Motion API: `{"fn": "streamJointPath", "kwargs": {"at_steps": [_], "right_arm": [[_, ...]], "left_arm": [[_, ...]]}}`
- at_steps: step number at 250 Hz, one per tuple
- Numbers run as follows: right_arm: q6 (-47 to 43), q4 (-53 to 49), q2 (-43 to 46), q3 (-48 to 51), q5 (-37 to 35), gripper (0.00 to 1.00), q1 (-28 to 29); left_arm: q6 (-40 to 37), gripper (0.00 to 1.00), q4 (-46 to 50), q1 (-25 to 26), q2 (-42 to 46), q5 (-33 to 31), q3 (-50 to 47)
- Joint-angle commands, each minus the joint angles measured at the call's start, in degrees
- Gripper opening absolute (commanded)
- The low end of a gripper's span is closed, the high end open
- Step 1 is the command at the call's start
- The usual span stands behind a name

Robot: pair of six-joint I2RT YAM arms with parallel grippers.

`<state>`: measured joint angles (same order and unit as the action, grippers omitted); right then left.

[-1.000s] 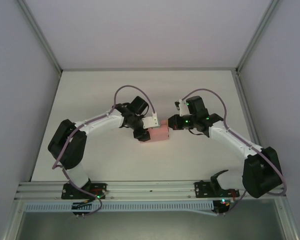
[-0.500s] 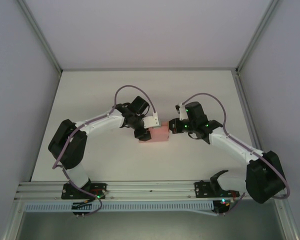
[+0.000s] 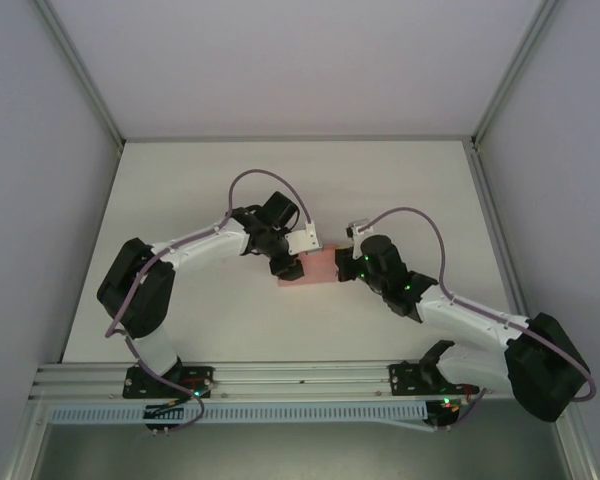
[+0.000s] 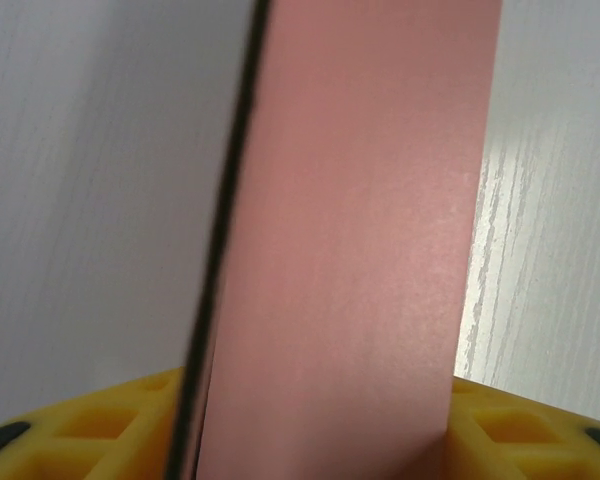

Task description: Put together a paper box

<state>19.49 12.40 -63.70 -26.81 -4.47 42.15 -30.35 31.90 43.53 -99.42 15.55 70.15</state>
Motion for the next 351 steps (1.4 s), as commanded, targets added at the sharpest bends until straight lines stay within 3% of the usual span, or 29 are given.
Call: {"fn": "streamJointPath", "kwargs": {"at_steps": [1,77,102,106,109,183,278,351], "right_arm": [[-0.33,1.73,-0.42,7.36,-4.29,0.04,1.24],[-0.09,-2.25,1.73,6.14,-7.43,0.04,1.52],[0.38,-3.42,2.33,5.11,-8.80,0.03,1.67],[0.33,-3.39,2.45,5.06,-8.92,0.03,1.72],[0.37,-3.37,2.51,5.09,-9.13,0.03,1.78],[1.44,-3.62,1.88,4.59,-11.92,0.03,3.12],[1.87,-5.89,-4.14,0.74,-14.23,0.02,5.04],[1.38,-7.81,-7.14,-1.92,-13.57,0.02,5.33]], "left_arm": [[3.32,0.55,-1.39,-0.49,-1.00,-0.80,0.45],[7.99,0.67,-4.96,-0.18,0.44,-1.77,1.64],[9.59,0.86,-6.22,-0.17,0.97,-2.41,1.29],[9.75,0.98,-6.31,-0.12,1.01,-2.60,1.24],[9.84,1.00,-6.39,-0.13,1.10,-2.70,1.22],[13.28,1.00,-6.55,0.15,4.81,-5.62,1.23],[18.87,1.00,-7.33,0.15,15.79,-6.09,-0.76],[31.45,1.00,-4.51,-3.22,22.17,-17.40,-3.09]]}}
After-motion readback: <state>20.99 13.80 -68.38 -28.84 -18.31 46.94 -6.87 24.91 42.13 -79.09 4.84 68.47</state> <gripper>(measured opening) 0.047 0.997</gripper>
